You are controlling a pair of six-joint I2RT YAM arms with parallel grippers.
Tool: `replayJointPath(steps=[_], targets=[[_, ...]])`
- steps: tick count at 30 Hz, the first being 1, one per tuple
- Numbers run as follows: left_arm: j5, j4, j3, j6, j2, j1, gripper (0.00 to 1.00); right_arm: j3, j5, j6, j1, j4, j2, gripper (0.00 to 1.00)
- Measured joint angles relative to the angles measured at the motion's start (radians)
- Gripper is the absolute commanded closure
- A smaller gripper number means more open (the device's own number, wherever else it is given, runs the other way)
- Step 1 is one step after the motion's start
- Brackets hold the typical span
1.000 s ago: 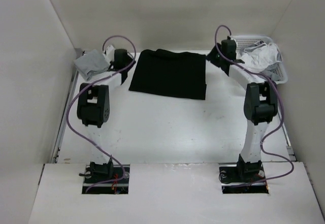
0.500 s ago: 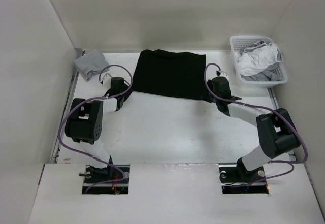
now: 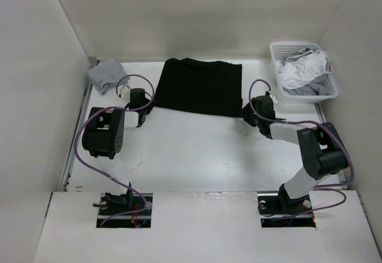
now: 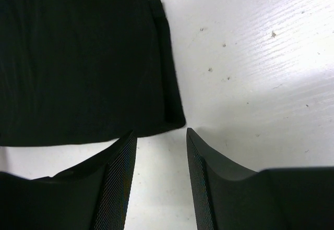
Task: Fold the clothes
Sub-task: Fold the tank top
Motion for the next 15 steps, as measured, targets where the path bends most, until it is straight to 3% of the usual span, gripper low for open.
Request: replayJointPath(steps=[6, 15], targets=[[0.005, 0.08, -0.086, -0.026, -0.03, 0.011, 1.0, -0.035, 0.008, 0.061, 0.002, 0.054, 0.0, 0.52], [0.025, 0.106, -0.362, -0.051, -0.252, 0.077, 1.0, -0.103, 0.055, 0.097, 0.072, 0.089, -0.018, 0.53]])
